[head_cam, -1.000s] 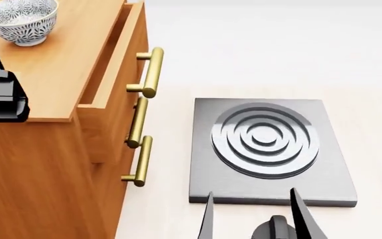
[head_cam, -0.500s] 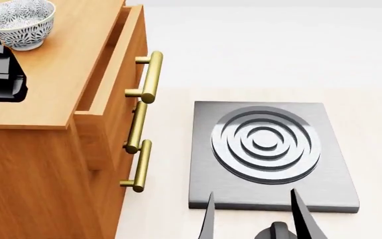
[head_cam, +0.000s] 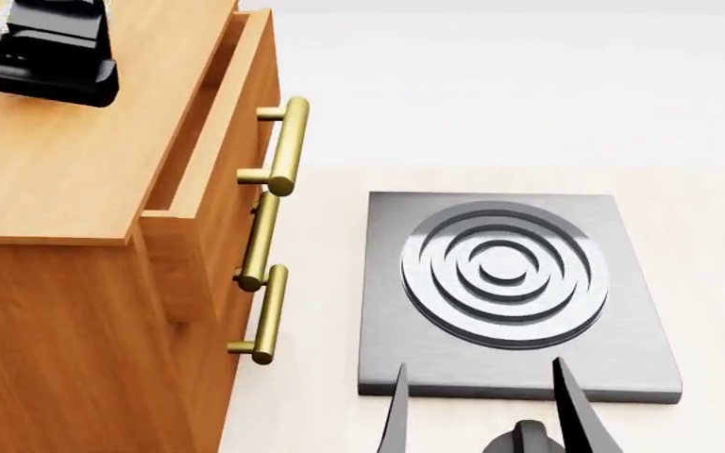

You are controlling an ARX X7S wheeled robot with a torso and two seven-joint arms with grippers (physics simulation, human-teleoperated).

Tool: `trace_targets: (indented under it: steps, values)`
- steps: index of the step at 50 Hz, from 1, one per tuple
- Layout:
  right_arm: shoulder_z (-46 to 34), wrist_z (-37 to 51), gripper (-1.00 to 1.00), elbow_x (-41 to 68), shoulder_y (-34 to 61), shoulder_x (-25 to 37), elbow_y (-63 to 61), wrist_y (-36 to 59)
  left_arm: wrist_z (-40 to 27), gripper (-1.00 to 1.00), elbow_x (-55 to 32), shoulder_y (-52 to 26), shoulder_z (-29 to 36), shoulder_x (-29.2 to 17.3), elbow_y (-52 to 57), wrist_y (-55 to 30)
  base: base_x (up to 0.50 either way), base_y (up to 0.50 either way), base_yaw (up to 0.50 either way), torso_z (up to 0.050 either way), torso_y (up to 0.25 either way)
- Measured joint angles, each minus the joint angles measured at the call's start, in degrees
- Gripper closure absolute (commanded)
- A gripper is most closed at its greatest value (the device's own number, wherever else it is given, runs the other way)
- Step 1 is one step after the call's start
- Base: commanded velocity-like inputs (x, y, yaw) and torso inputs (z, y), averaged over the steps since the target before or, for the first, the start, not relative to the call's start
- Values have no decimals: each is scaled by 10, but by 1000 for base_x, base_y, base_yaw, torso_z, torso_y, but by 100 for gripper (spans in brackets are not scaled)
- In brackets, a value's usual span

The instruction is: Pick the akita bowl on the wooden cabinet and place it on the plate.

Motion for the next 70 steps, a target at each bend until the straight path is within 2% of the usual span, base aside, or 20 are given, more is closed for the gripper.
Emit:
trace_targets:
  steps: [10, 22, 32, 45, 51, 58, 65, 70]
  values:
    - [-1, 2, -100, 3, 1, 2, 1, -1, -1, -100, -81, -68, -34, -1, -85, -1, 0, 0, 0, 0, 0]
    - [0, 4, -100, 7, 1, 4, -1, -3, -12, -100, -174, -153, -64, -3, -238, 18, 0, 0, 0, 0, 0]
    - [0, 6, -100, 9, 0, 7, -2, -4, -18, -100, -216, -238, -53, -9, -423, 88, 0, 0, 0, 0, 0]
    - [4, 8, -100, 14, -3, 12, -4, -8, -34, -100, -260, -358, -11, -5, -706, 228, 0, 0, 0, 0, 0]
    - [4, 9, -100, 15, -4, 13, -6, -10, -44, -100, -331, -421, 52, -3, -852, 304, 0, 0, 0, 0, 0]
    - [3, 10, -100, 16, -4, 15, -6, -12, -58, -100, -506, -489, 215, -1, -1014, 379, 0, 0, 0, 0, 0]
    - [2, 11, -100, 15, -4, 16, -6, -12, -71, -100, -653, -524, 357, 0, -1115, 414, 0, 0, 0, 0, 0]
    - [1, 13, -100, 14, -4, 17, -6, -11, -80, -100, -699, -534, 404, 0, -1156, 418, 0, 0, 0, 0, 0]
